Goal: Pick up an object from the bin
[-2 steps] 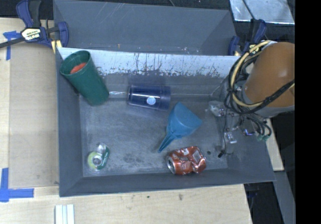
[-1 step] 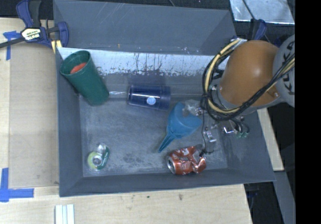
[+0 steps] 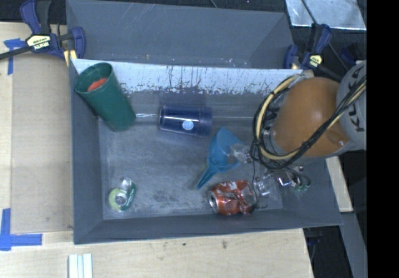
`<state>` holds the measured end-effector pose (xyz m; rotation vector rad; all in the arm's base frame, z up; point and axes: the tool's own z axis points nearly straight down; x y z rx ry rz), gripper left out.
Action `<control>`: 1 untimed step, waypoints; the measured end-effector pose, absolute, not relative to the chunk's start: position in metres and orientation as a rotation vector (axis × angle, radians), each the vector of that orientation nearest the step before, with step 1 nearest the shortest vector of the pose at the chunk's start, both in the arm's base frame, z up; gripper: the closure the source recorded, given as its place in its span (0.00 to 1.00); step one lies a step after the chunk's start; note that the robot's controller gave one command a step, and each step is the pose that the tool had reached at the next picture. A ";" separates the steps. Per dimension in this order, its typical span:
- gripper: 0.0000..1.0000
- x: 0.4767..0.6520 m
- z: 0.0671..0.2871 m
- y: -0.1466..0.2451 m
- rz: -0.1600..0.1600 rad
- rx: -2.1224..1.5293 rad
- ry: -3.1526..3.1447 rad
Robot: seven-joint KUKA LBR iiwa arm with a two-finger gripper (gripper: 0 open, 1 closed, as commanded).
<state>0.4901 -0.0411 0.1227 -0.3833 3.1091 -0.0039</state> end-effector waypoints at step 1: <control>0.00 0.554 0.088 -0.035 -0.002 -0.568 3.083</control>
Offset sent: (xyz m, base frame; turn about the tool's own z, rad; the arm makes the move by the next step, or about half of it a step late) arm -0.0071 0.0248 -0.0527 -0.1139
